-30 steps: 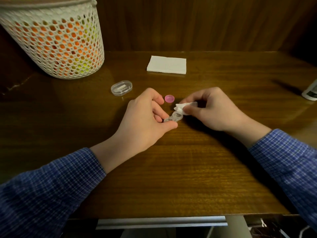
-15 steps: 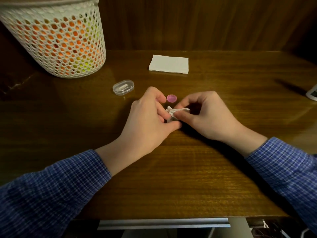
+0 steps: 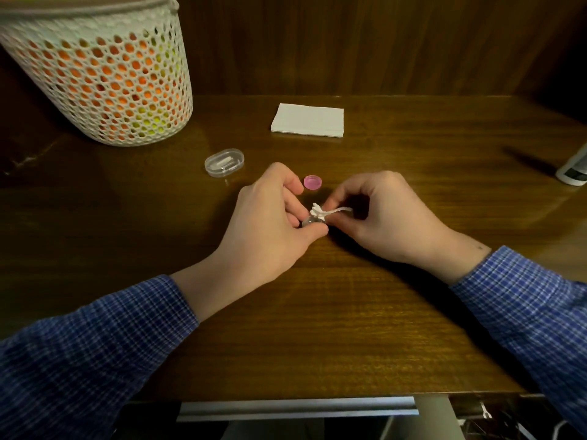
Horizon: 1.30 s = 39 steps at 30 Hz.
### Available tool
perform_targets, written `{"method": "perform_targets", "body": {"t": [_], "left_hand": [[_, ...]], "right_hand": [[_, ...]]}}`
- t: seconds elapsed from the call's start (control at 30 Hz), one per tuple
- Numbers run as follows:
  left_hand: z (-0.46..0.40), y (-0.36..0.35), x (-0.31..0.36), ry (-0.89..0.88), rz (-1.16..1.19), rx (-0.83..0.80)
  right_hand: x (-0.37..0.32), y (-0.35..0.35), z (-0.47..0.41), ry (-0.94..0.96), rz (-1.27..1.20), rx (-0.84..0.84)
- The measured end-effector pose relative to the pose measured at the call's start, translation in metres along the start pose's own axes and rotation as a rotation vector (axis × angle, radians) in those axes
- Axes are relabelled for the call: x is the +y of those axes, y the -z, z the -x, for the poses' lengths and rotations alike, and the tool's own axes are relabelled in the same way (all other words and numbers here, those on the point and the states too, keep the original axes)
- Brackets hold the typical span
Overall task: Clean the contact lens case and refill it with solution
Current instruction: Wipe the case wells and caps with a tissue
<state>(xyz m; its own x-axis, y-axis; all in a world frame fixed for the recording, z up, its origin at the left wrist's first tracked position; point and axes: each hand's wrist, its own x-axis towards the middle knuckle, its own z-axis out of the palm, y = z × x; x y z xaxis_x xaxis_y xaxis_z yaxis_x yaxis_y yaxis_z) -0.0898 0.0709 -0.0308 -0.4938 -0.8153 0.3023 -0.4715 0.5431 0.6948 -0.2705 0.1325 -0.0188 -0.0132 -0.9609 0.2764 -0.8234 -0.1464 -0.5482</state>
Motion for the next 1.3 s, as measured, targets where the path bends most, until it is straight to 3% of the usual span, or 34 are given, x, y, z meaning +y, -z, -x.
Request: {"method": "perform_targets", "body": {"t": [0.27,0.47,0.67,0.8,0.9,1.03,1.3], "left_hand": [[0.0,0.003,-0.002,0.028,0.046,-0.034],[-0.003,0.006,-0.003,0.04,0.048,-0.081],[-0.002,0.007,-0.003,0.034,0.062,-0.089],[-0.002,0.004,-0.004,0.031,0.047,-0.063],[0.001,-0.002,-0.002,0.013,0.008,-0.008],[0.004,-0.007,0.0,-0.015,-0.007,0.027],[-0.003,0.011,-0.005,-0.047,0.005,-0.087]], "right_hand": [[0.015,0.026,0.0,0.076,-0.15,-0.094],[0.02,0.018,-0.007,0.19,0.012,-0.14],[0.025,0.025,-0.01,-0.025,-0.12,0.012],[0.012,0.012,-0.011,-0.095,-0.078,-0.066],[0.004,0.009,-0.006,-0.164,-0.027,-0.031],[-0.006,0.0,0.002,-0.184,-0.065,-0.013],[0.0,0.01,-0.003,-0.184,-0.147,-0.088]]}}
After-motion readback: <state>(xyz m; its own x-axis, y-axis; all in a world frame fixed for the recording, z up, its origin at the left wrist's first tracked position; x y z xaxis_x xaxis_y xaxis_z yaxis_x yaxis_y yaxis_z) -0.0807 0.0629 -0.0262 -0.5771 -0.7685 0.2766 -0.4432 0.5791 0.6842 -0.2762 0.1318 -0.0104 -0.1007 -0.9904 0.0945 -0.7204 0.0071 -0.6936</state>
